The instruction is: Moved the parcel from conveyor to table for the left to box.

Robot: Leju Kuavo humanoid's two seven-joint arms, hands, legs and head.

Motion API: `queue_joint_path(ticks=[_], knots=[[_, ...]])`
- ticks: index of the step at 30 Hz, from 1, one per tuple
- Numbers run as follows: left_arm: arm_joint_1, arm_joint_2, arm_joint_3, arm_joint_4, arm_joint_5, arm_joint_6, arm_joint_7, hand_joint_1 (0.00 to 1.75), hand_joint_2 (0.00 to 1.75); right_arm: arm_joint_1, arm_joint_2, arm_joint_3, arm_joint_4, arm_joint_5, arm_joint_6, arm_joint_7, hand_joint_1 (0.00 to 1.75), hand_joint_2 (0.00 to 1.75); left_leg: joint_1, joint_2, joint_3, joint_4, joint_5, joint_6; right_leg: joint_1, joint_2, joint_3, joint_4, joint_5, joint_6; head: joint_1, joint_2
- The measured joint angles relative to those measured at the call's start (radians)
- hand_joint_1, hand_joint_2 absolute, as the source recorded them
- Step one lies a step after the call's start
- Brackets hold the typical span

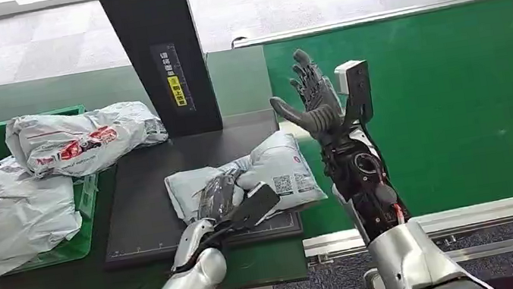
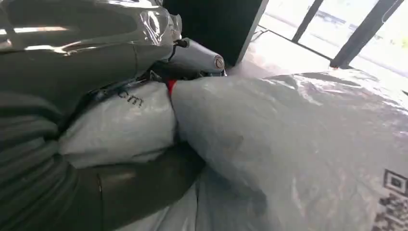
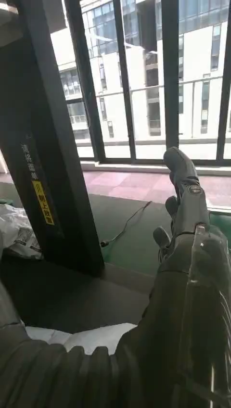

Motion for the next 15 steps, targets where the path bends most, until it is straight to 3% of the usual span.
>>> queue_joint_path(ticks=[6,15], knots=[[0.003,0.000,0.001,-0.006,0.021,0.038,-0.040,1.75,1.75,0.003,0.000,0.000,-0.004,0.015,0.011,0.000,0.00,1.75,0.000,0.000,0.000,0.000,0.000,0.000,0.000,0.000,0.000,0.000,0.000,0.000,0.000,0.000],[0.088,0.011,0.040,-0.136,0.151,0.218,-0.204,1.75,1.75,0.031,-0.015,0.000,-0.035,0.027,0.013,0.000,0.00,1.75,0.000,0.001,-0.005,0.000,0.000,0.000,0.000,0.001,-0.006,0.000,0.000,0.000,0.000,0.000]])
